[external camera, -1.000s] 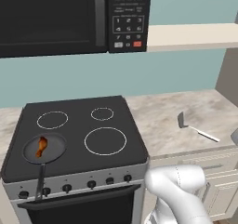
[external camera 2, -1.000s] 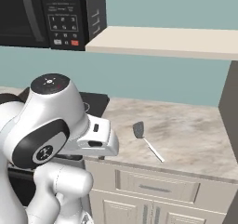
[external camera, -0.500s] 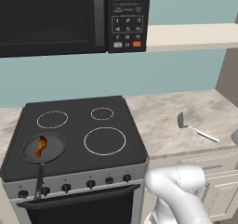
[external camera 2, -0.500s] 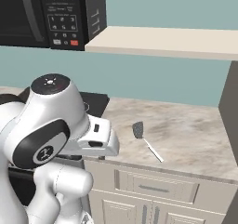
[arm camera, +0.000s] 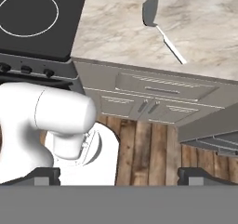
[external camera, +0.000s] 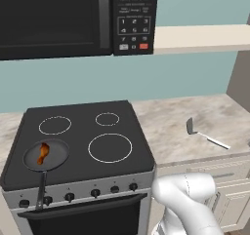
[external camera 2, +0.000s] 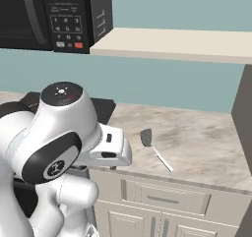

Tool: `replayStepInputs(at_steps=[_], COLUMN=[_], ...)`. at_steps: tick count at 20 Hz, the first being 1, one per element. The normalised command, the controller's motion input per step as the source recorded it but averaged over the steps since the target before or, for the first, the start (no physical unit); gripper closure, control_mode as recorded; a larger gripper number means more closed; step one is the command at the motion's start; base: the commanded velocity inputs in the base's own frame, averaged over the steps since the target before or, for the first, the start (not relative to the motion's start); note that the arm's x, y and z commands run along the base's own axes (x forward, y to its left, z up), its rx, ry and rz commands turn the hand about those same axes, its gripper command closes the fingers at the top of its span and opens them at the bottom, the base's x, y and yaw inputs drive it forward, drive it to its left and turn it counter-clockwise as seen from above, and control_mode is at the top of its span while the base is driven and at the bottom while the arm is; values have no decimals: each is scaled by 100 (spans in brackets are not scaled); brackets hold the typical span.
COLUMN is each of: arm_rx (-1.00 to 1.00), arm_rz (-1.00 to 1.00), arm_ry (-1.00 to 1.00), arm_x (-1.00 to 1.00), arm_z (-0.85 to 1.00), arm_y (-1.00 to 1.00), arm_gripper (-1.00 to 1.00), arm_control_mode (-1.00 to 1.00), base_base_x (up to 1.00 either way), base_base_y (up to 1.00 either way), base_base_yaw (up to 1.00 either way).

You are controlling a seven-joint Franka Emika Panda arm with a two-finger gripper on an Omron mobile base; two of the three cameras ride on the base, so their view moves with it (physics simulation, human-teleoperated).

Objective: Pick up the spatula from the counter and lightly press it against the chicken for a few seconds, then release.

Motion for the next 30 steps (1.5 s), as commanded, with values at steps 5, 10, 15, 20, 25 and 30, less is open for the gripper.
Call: replayStepInputs(at_steps=[5,10,15,20,25,30], arm_rx=[0,0,0,0,0,0], arm_rz=[4,4,4,4,4,5], arm_ry=[-8,-7,-2,0,2,-2], arm_x=[0,0,6,20,37,22], arm_z=[0,0,0,0,0,0], arm_y=[-5,-4,-3,-3,-4,0], arm_gripper=[-100,-100,-100,-100,-100,-100], arm_control_mode=[-100,-100,-100,-100,-100,-100], base_base_x=[0,0,0,0,0,0], base_base_y=[0,0,0,0,0,0], base_base_yaw=[0,0,0,0,0,0])
